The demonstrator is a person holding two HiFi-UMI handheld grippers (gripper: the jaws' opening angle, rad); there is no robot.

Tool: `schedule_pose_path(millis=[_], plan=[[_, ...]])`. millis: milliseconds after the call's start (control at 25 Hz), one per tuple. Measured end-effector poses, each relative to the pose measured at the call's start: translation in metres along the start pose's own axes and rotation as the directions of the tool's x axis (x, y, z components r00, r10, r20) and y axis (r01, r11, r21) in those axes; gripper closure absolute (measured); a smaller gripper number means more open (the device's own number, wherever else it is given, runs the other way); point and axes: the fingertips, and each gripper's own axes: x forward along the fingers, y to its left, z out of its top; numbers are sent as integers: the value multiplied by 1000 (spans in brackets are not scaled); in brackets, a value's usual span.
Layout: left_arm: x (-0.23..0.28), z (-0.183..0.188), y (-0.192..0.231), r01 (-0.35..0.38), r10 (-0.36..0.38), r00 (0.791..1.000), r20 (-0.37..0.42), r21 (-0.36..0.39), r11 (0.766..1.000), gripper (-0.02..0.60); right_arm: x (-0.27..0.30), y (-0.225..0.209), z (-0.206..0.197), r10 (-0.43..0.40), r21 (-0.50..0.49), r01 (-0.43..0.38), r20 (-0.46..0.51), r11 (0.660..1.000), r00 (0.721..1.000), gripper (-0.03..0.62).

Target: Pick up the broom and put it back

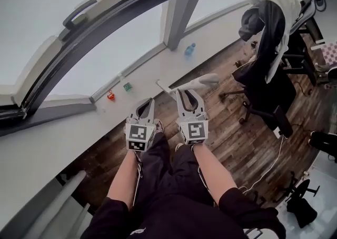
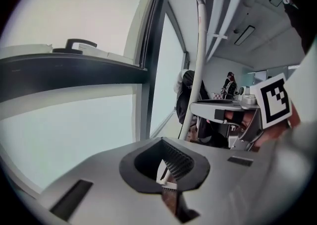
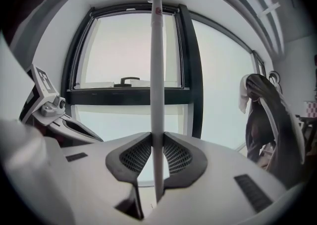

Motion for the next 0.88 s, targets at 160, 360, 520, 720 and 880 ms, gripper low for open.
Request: schedule_pose_path(millis=[160,360,520,720,880], plan=[[25,0,16,-12,11,1000,-20,-17,1000,581,38,-11,-15,17,7,-16,-12,1000,1000,503],[70,-12,16,25,-23,997,-71,22,999,581,92,-24,-45,95,14,-95,-32,995,995,503],[92,2,28,-6,6,999,-53,-1,1000,581,139,-38,-80,106,42,-102,-90,994,990,503],[109,24,43,-67,66,998,-15,-73,995,581,179,-53,-95,73,85,-66,-88,994,993,503],[121,20,41,-59,56,997,-46,-68,996,581,215,-65,-89,76,90,-69,-74,994,994,503]])
